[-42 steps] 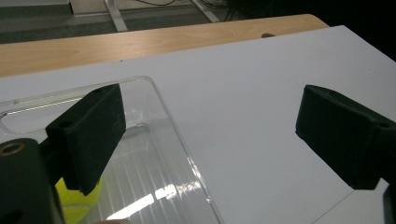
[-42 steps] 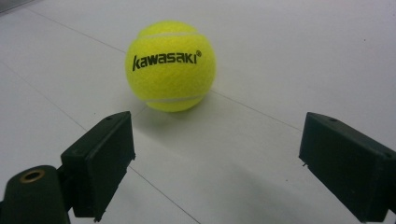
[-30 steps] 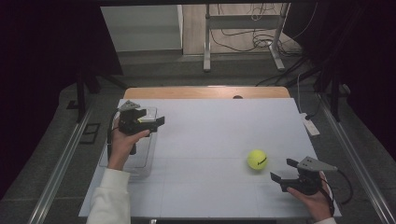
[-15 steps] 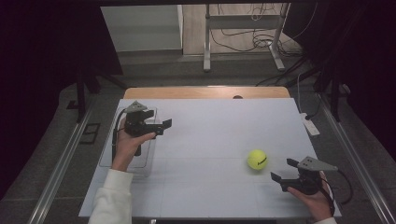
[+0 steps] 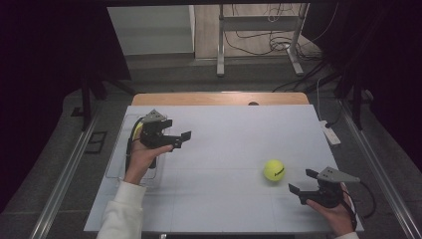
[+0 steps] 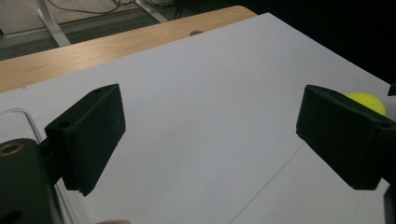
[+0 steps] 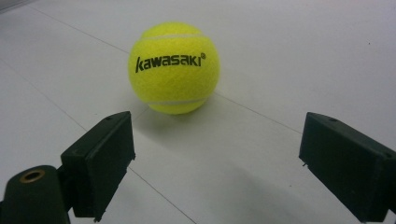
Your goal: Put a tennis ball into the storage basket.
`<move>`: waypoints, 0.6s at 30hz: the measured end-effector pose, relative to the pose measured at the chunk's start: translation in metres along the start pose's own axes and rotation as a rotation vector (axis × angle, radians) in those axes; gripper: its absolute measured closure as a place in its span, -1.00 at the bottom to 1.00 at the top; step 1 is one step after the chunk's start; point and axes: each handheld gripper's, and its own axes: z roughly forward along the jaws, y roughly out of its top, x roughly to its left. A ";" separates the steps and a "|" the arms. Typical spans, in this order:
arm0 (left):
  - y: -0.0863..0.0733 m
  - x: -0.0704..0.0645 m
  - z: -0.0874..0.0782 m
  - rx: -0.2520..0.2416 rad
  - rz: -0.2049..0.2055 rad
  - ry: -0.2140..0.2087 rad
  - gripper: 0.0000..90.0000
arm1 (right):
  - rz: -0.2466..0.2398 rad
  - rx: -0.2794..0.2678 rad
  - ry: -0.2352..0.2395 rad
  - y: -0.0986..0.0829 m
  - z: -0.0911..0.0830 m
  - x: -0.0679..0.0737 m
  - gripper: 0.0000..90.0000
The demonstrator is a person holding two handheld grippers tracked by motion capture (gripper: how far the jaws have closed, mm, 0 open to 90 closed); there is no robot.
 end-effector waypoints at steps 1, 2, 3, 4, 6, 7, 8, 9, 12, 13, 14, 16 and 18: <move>0.000 0.000 0.000 0.000 0.000 0.000 -0.80 | 0.001 -0.001 0.000 0.000 0.000 0.000 -0.77; 0.000 -0.002 0.001 0.005 0.006 -0.002 -0.80 | 0.001 -0.001 0.000 0.000 0.000 0.000 -0.77; 0.000 -0.003 0.002 0.007 0.008 -0.005 -0.80 | 0.001 -0.001 0.000 0.000 0.000 0.000 -0.77; 0.000 -0.004 0.003 0.009 0.007 -0.010 -0.80 | 0.000 0.000 0.001 0.000 0.000 0.000 -0.77; 0.000 -0.007 0.006 0.015 0.016 -0.017 -0.80 | -0.002 0.001 0.001 0.000 0.000 0.000 -0.77; 0.000 -0.007 0.006 0.015 0.016 -0.017 -0.80 | -0.002 -0.001 0.001 0.000 0.000 0.000 -0.77; 0.000 -0.008 0.007 0.017 0.020 -0.020 -0.80 | -0.002 -0.001 0.001 0.000 0.000 0.000 -0.77; 0.000 -0.010 0.008 0.021 0.023 -0.023 -0.80 | -0.001 -0.001 0.001 0.000 0.000 0.000 -0.77; 0.000 -0.013 0.012 0.031 0.035 -0.026 -0.79 | 0.002 0.000 0.000 0.000 0.000 0.000 -0.77; 0.000 -0.014 0.013 0.034 0.037 -0.027 -0.79 | 0.002 0.000 0.000 0.000 0.000 0.000 -0.77; -0.001 -0.016 0.015 0.041 0.040 -0.030 -0.79 | 0.001 -0.002 0.001 0.000 0.000 0.000 -0.77; -0.001 -0.017 0.017 0.047 0.044 -0.034 -0.79 | -0.002 -0.003 0.002 0.001 0.000 0.001 -0.77; -0.002 -0.019 0.019 0.052 0.045 -0.039 -0.79 | -0.002 -0.002 0.001 0.001 0.000 0.001 -0.77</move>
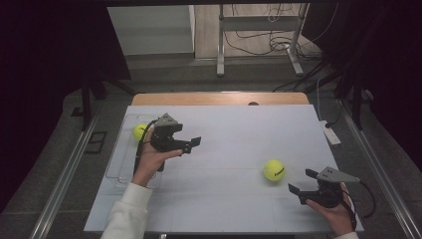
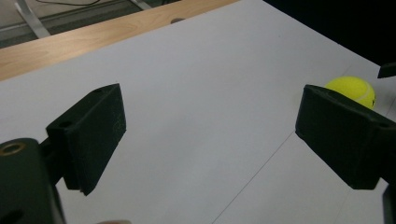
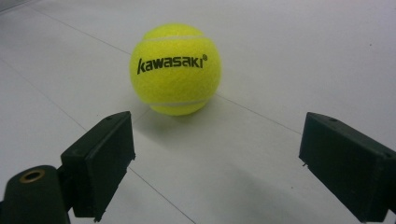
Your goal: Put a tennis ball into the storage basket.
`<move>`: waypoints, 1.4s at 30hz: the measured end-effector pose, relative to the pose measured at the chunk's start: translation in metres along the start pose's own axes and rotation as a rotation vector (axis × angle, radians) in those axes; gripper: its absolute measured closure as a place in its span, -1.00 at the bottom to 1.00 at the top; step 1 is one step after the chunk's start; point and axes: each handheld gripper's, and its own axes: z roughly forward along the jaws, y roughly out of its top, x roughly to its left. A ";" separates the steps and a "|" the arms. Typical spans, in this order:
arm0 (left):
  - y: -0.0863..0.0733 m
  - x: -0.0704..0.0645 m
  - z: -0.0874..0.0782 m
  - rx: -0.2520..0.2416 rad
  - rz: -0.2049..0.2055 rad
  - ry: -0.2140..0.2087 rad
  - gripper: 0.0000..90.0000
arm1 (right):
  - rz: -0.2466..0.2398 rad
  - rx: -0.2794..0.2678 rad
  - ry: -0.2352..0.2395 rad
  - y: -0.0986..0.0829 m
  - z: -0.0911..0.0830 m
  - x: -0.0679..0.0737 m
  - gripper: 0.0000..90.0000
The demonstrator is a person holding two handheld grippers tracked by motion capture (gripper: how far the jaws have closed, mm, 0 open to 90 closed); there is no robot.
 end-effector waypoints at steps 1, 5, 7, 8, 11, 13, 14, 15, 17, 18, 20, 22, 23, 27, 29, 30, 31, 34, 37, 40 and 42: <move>0.000 0.000 0.000 0.000 0.000 0.000 -0.79 | 0.000 0.000 0.000 0.000 0.000 0.000 -0.77; 0.001 -0.004 0.005 0.005 0.008 -0.011 -0.79 | 0.005 0.002 0.002 0.000 0.000 0.000 -0.77; 0.001 -0.007 0.007 0.007 0.014 -0.013 -0.79 | 0.006 0.002 0.001 -0.001 0.000 0.000 -0.77; 0.001 -0.008 0.008 0.007 0.017 -0.014 -0.79 | 0.006 0.003 0.001 -0.001 0.000 0.000 -0.77; 0.001 -0.012 0.011 0.010 0.026 -0.020 -0.79 | 0.002 0.001 0.001 0.000 0.000 0.000 -0.77; 0.001 -0.015 0.014 0.013 0.032 -0.026 -0.79 | 0.002 0.004 0.001 0.000 0.000 0.000 -0.77; 0.001 -0.017 0.015 0.015 0.036 -0.028 -0.79 | 0.003 0.005 0.001 -0.001 0.001 0.000 -0.77; 0.001 -0.018 0.017 0.017 0.036 -0.031 -0.79 | 0.004 0.005 0.002 -0.001 0.001 0.000 -0.77; 0.001 -0.021 0.020 0.022 0.039 -0.038 -0.79 | 0.003 0.005 0.004 -0.001 0.001 0.000 -0.77; 0.001 -0.022 0.021 0.023 0.040 -0.043 -0.79 | 0.004 0.005 0.004 -0.001 0.000 0.000 -0.77; 0.001 -0.025 0.024 0.028 0.044 -0.050 -0.79 | 0.005 0.005 0.003 -0.001 0.000 0.000 -0.77; 0.001 -0.027 0.025 0.025 0.043 -0.058 -0.79 | 0.004 0.005 0.003 -0.001 0.001 0.000 -0.77; 0.001 -0.028 0.026 0.027 0.042 -0.065 -0.79 | 0.000 0.007 0.002 -0.001 0.001 0.000 -0.77; 0.001 -0.034 0.031 0.030 0.050 -0.077 -0.79 | 0.001 0.006 0.003 -0.001 0.001 0.000 -0.77; 0.001 -0.036 0.032 0.035 0.057 -0.080 -0.79 | 0.002 0.006 0.003 -0.001 0.000 0.000 -0.77; 0.001 -0.038 0.034 0.037 0.062 -0.084 -0.79 | 0.003 0.006 0.003 -0.001 0.000 0.000 -0.77; 0.001 -0.038 0.034 0.037 0.062 -0.084 -0.79 | 0.003 0.006 0.003 -0.001 0.000 0.000 -0.77; 0.001 -0.043 0.038 0.043 0.069 -0.092 -0.79 | 0.003 0.005 0.003 -0.001 0.000 0.000 -0.77; 0.001 -0.047 0.040 0.048 0.082 -0.097 -0.79 | 0.002 0.002 0.002 -0.001 -0.001 0.000 -0.77; 0.001 -0.051 0.042 0.053 0.089 -0.103 -0.79 | 0.001 0.003 0.002 -0.001 0.000 0.001 -0.77; 0.001 -0.052 0.043 0.054 0.093 -0.107 -0.79 | 0.003 0.005 0.003 -0.001 0.000 0.000 -0.77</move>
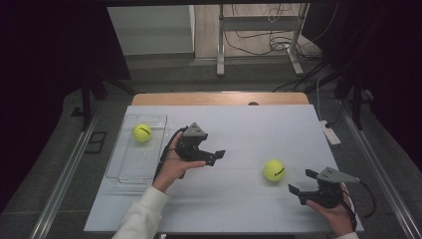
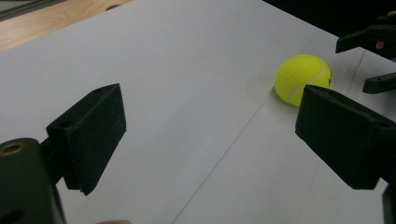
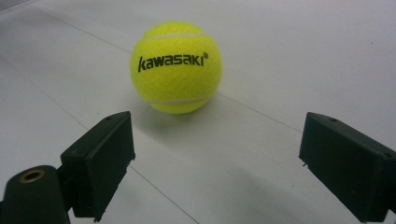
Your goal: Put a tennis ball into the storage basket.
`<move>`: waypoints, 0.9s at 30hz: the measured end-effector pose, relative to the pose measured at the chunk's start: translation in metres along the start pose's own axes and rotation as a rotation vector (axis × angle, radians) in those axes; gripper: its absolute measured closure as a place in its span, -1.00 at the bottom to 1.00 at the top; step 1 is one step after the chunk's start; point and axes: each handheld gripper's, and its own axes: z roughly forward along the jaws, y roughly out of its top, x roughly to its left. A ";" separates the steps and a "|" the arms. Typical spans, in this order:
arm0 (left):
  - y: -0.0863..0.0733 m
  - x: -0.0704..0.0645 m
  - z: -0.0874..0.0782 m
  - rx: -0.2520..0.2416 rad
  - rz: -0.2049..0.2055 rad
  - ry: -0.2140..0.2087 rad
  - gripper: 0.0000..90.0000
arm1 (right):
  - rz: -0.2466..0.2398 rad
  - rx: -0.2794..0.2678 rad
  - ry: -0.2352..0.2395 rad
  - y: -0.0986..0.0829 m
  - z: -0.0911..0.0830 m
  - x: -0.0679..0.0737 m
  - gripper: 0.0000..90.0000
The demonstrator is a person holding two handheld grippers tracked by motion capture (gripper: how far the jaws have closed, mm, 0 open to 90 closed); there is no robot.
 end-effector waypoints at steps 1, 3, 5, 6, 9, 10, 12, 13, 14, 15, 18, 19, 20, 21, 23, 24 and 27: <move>0.000 -0.001 0.001 0.001 0.001 -0.007 -0.79 | 0.000 0.003 -0.003 0.000 0.000 0.000 -0.77; 0.000 -0.001 0.002 0.002 0.002 -0.015 -0.79 | 0.001 0.004 -0.003 0.000 0.000 0.000 -0.77; 0.000 -0.003 0.003 0.004 0.004 -0.016 -0.79 | 0.002 0.002 -0.004 0.000 0.000 0.000 -0.77; 0.000 -0.003 0.003 0.004 0.004 -0.016 -0.79 | 0.002 0.002 -0.004 0.000 0.000 0.000 -0.77; 0.000 -0.004 0.005 0.008 0.008 -0.017 -0.79 | 0.000 -0.001 -0.002 0.000 0.000 0.000 -0.77; 0.000 -0.005 0.006 0.009 0.009 -0.019 -0.79 | 0.000 0.000 -0.003 0.000 -0.001 0.000 -0.77; 0.000 -0.006 0.008 0.012 0.011 -0.020 -0.79 | 0.002 0.001 -0.003 0.000 0.000 0.000 -0.77; 0.000 -0.007 0.009 0.013 0.012 -0.021 -0.79 | 0.004 -0.001 0.000 0.000 0.000 0.000 -0.78; 0.000 -0.007 0.009 0.013 0.012 -0.021 -0.79 | 0.004 -0.001 0.000 0.000 0.000 0.000 -0.78; 0.000 -0.009 0.010 0.015 0.014 -0.024 -0.79 | 0.005 0.000 0.000 0.000 0.000 0.000 -0.77; 0.001 -0.012 0.012 0.015 0.019 -0.037 -0.79 | 0.006 -0.003 -0.001 0.000 -0.001 0.000 -0.78; 0.001 -0.013 0.013 0.015 0.023 -0.038 -0.79 | 0.006 -0.003 -0.001 0.000 -0.001 0.000 -0.78; 0.002 -0.015 0.014 0.015 0.025 -0.038 -0.79 | 0.008 -0.006 0.002 0.000 -0.001 0.000 -0.78; 0.002 -0.018 0.016 0.021 0.031 -0.041 -0.79 | 0.008 -0.004 0.002 -0.001 -0.001 0.000 -0.77; 0.002 -0.019 0.018 0.024 0.034 -0.042 -0.79 | 0.007 -0.004 0.003 -0.001 -0.001 0.000 -0.78; 0.002 -0.021 0.021 0.028 0.039 -0.045 -0.79 | 0.006 -0.004 0.004 -0.001 -0.001 0.000 -0.78; 0.003 -0.026 0.026 0.037 0.046 -0.052 -0.79 | 0.008 -0.004 0.002 -0.001 -0.002 0.000 -0.78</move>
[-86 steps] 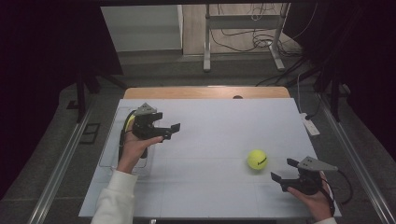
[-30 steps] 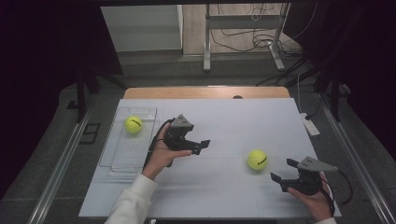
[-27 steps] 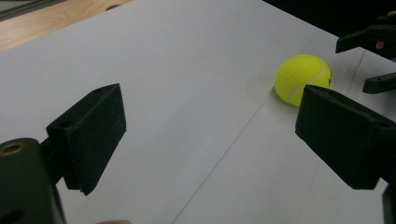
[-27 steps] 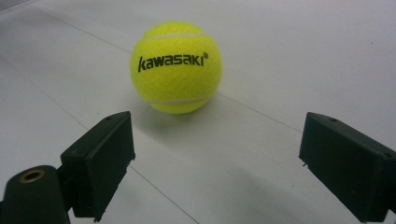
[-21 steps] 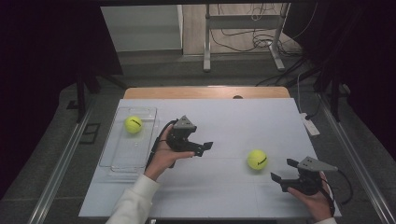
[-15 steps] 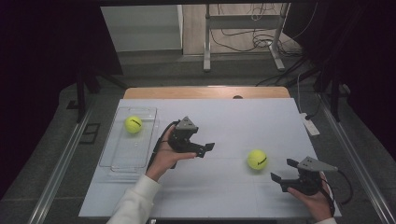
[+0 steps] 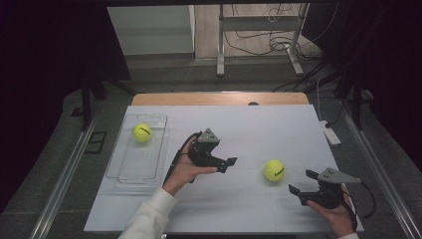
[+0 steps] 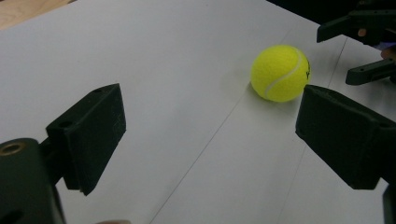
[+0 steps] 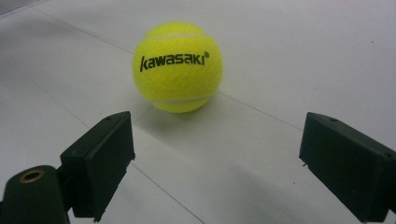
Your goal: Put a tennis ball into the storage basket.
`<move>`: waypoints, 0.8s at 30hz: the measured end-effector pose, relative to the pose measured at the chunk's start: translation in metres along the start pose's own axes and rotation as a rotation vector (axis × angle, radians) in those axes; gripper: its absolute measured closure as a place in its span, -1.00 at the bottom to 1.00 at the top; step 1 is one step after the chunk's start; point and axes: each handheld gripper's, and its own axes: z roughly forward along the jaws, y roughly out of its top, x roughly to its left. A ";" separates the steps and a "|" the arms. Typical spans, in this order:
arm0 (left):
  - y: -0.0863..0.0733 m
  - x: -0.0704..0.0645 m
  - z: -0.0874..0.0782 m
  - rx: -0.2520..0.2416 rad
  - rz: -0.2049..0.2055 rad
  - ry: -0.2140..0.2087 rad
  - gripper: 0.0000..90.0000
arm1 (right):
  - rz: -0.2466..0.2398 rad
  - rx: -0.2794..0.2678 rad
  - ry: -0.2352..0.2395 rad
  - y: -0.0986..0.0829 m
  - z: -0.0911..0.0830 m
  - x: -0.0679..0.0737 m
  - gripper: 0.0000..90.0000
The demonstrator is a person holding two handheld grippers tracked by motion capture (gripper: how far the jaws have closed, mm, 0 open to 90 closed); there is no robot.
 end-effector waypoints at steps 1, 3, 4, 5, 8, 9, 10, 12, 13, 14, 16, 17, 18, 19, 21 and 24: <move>0.000 -0.001 0.002 0.002 0.002 -0.002 -0.79 | 0.001 0.001 -0.001 0.000 0.000 0.000 -0.78; 0.001 -0.003 0.004 0.006 0.007 -0.006 -0.79 | 0.001 0.000 -0.001 0.000 0.000 0.000 -0.78; 0.001 -0.003 0.004 0.006 0.007 -0.006 -0.79 | 0.003 0.001 -0.001 0.000 -0.001 0.000 -0.78; 0.001 -0.004 0.007 0.010 0.010 -0.005 -0.79 | 0.003 0.001 -0.001 0.000 -0.001 0.000 -0.78; 0.003 -0.005 0.011 0.011 0.012 -0.003 -0.79 | 0.004 -0.002 0.001 0.000 -0.001 0.001 -0.78; 0.004 -0.006 0.012 0.011 0.013 -0.004 -0.79 | 0.003 -0.002 0.001 0.000 -0.001 0.001 -0.78; 0.004 -0.006 0.012 0.011 0.013 -0.004 -0.79 | 0.003 -0.002 0.001 0.000 -0.001 0.001 -0.78; 0.005 -0.007 0.016 0.008 0.013 -0.007 -0.79 | 0.003 -0.001 0.005 0.000 0.000 0.002 -0.78; 0.006 -0.008 0.018 0.012 0.015 -0.008 -0.79 | -0.001 -0.001 0.006 0.000 0.000 0.002 -0.78; 0.007 -0.010 0.021 0.013 0.015 -0.009 -0.79 | -0.002 0.000 0.008 0.000 0.001 0.003 -0.78; 0.008 -0.012 0.024 0.015 0.017 -0.011 -0.79 | -0.002 0.000 0.010 0.000 0.001 0.003 -0.78; 0.009 -0.013 0.025 0.019 0.023 -0.013 -0.79 | -0.001 0.000 0.009 0.000 0.001 0.003 -0.78; 0.009 -0.013 0.025 0.019 0.023 -0.013 -0.79 | -0.001 0.000 0.009 0.000 0.001 0.003 -0.78; 0.010 -0.015 0.027 0.019 0.025 -0.014 -0.79 | -0.001 0.001 0.008 0.000 0.000 0.003 -0.78; 0.011 -0.017 0.029 0.021 0.030 -0.020 -0.79 | 0.000 0.001 0.007 -0.001 0.000 0.003 -0.78; 0.013 -0.019 0.032 0.017 0.028 -0.025 -0.79 | 0.000 0.001 0.005 0.000 0.000 0.003 -0.78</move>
